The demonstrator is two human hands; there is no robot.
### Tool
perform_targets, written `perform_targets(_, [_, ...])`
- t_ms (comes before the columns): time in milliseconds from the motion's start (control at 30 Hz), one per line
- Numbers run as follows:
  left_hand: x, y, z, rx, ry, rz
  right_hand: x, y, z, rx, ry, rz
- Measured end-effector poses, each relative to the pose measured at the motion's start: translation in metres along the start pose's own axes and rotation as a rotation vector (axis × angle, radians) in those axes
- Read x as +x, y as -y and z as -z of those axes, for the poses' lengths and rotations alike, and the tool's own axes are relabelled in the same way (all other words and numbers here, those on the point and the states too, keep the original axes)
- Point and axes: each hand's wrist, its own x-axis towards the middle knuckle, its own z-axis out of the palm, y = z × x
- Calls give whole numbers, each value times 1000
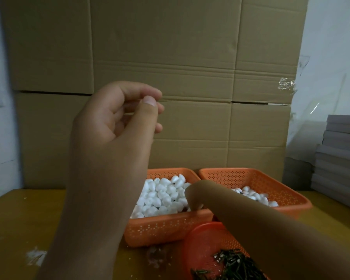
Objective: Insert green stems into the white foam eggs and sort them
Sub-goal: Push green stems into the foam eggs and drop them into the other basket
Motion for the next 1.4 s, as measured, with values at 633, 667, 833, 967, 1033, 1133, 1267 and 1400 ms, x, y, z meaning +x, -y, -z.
perform_targets(633, [1,2,3,2,16,27,-16,-50,-5,383,-383,81])
perform_targets(667, [1,2,3,1,15,28,-10,-38,-8,353,-291,105])
perform_targets(833, [1,1,4,-1,5,27,17,-6,-19,188,-100,42])
perform_targets(967, [0,2,2,4,29,43,25,-2,-24,155,-88,-38])
perform_targets(1033, [-1,2,1,7,47,50,28,-1,-25,143,-75,-66])
perform_targets(1133, [-1,3,1,16,55,50,28,2,-25,129,-87,-75])
perform_targets(1267, [-1,4,2,11,68,62,18,-4,-21,300,-193,-23])
perform_targets(1400, [-3,7,1,46,135,80,-20,-17,-9,1103,-373,236])
